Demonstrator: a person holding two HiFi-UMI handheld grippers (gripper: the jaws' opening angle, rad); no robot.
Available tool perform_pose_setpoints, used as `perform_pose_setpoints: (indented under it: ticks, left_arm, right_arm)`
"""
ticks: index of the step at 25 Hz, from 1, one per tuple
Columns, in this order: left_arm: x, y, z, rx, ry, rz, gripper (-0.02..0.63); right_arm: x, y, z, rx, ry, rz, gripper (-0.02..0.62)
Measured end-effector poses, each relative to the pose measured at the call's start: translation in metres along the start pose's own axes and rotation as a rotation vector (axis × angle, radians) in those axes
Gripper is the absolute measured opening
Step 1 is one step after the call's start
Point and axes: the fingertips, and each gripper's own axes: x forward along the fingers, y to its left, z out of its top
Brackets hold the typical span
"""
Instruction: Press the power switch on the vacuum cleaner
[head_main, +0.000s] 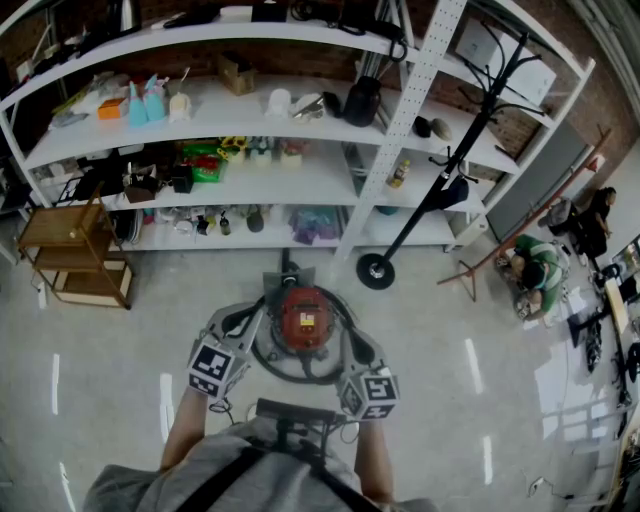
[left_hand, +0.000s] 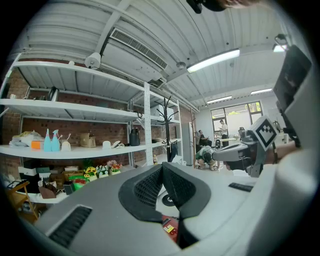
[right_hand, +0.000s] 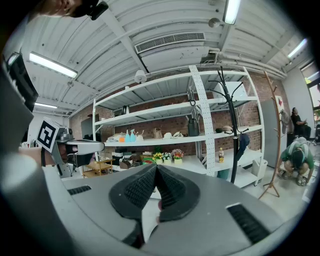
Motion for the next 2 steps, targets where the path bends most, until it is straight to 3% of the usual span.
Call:
perform_pose_setpoints:
  ticks: [2]
  left_arm:
    - [-0.0008,-0.0009,-0.0006,0.001,0.002,0.000,0.008]
  right_arm:
    - [-0.0015,-0.0013,-0.0022,-0.001,0.003,-0.003,0.011]
